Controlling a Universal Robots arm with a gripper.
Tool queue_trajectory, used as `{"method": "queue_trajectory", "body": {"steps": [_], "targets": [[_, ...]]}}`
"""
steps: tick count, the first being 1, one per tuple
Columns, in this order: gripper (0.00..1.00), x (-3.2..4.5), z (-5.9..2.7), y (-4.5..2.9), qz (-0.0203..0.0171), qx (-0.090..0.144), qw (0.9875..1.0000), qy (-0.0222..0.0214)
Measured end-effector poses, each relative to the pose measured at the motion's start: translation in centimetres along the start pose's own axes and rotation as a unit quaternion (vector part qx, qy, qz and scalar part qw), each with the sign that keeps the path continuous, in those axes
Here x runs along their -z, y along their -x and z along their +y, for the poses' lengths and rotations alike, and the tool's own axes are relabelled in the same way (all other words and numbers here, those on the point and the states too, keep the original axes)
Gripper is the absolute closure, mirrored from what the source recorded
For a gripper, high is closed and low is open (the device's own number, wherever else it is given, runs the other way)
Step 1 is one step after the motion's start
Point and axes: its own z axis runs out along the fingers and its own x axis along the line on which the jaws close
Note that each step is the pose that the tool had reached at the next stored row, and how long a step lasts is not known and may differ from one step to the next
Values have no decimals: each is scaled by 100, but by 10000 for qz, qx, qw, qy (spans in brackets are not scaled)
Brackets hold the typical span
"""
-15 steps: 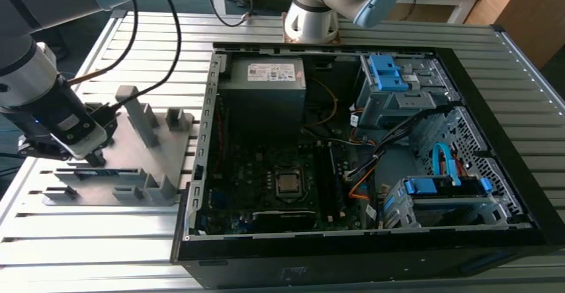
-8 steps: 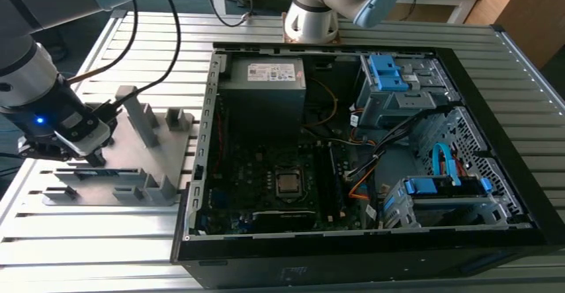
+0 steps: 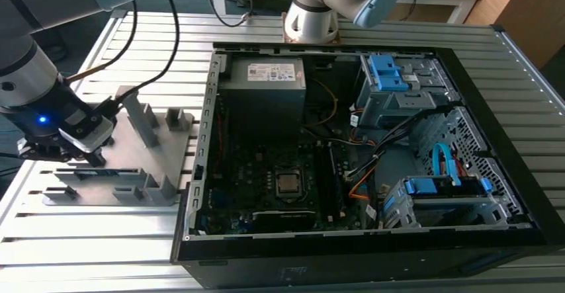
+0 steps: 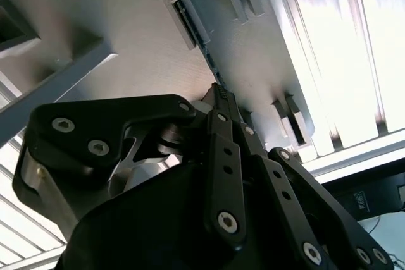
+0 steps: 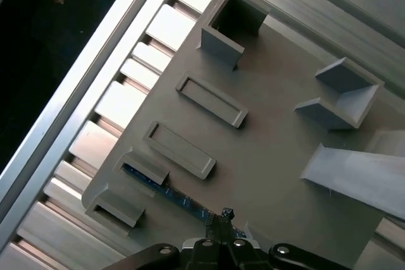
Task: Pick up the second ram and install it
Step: 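Pick up the second ram and move it above second insertion slot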
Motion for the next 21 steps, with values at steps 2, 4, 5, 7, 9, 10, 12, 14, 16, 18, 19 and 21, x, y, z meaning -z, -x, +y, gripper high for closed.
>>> {"method": "queue_trajectory", "body": {"steps": [2,4,5,7,9,10,12,14,16,18,19,21], "targets": [[90,0,0,0,3,83,10000,2],[90,0,0,0,6,170,9999,4],[90,0,0,0,7,210,9998,5],[90,0,0,0,10,289,9996,7],[90,0,0,0,13,367,9993,8],[90,0,0,0,14,409,9992,9],[90,0,0,0,17,485,9988,11],[90,0,0,0,19,559,9984,13],[90,0,0,0,22,632,9980,14],[90,0,0,0,24,707,9975,16],[90,0,0,0,26,743,9972,17],[90,0,0,0,28,816,9967,19]]}}
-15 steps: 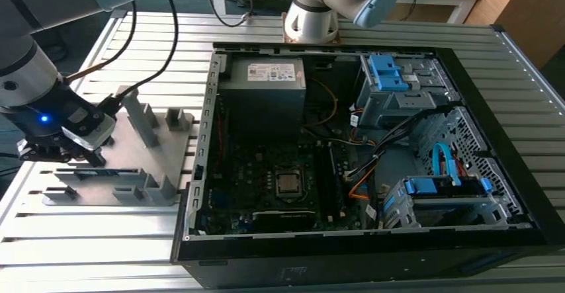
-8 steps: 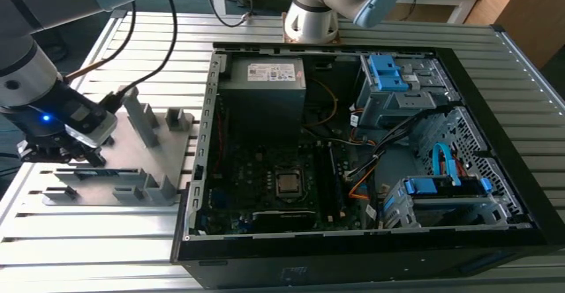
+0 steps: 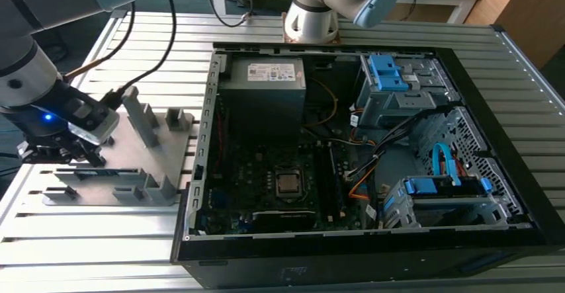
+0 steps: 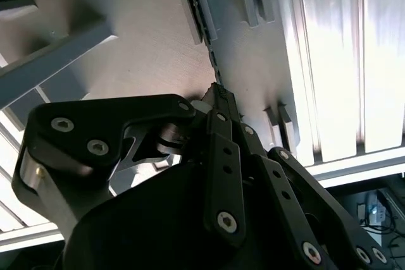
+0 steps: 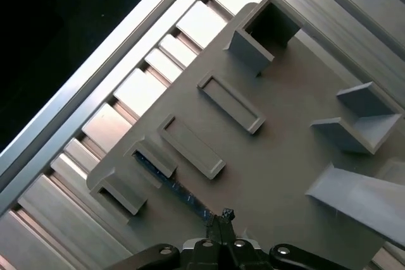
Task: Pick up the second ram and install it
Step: 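Pick up the second ram and move it above second insertion slot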
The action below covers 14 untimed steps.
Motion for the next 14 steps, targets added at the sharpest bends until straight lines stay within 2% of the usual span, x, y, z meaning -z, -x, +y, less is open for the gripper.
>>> {"method": "queue_trajectory", "body": {"steps": [6,14], "targets": [[90,0,0,0,8,232,9997,5],[90,0,0,0,18,512,9987,12]]}}
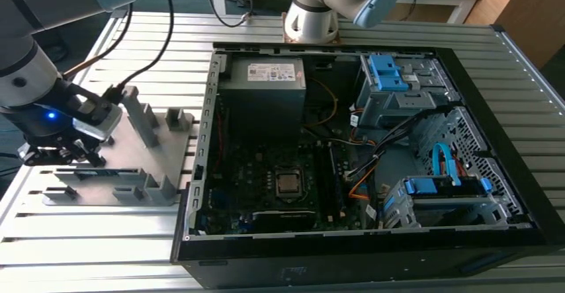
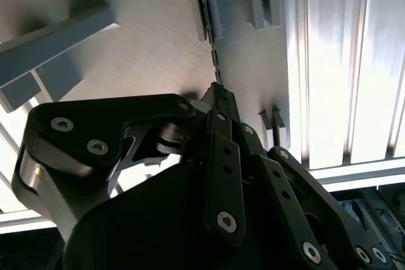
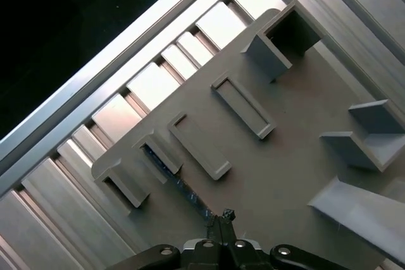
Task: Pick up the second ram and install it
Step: 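Pick up the second ram and move it above second insertion slot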
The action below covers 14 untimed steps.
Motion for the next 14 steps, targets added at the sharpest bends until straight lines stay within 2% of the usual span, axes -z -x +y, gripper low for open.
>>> {"method": "queue_trajectory", "body": {"steps": [14], "targets": [[90,0,0,0,14,400,9992,9]]}}
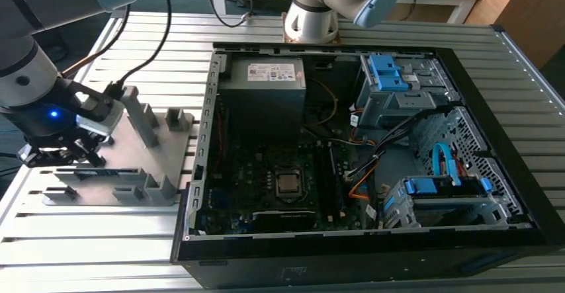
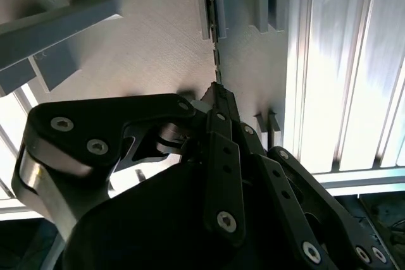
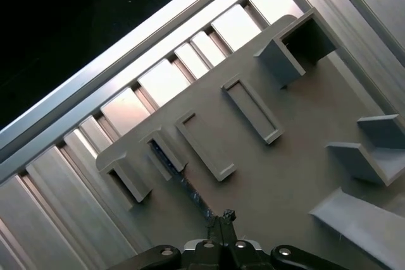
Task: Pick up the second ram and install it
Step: 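Pick up the second ram and move it above second insertion slot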
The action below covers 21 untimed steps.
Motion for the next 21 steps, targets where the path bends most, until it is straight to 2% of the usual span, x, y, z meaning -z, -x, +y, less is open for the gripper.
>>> {"method": "queue_trajectory", "body": {"steps": [10,21], "targets": [[90,0,0,0,10,286,9996,6],[90,0,0,0,20,586,9983,13]]}}
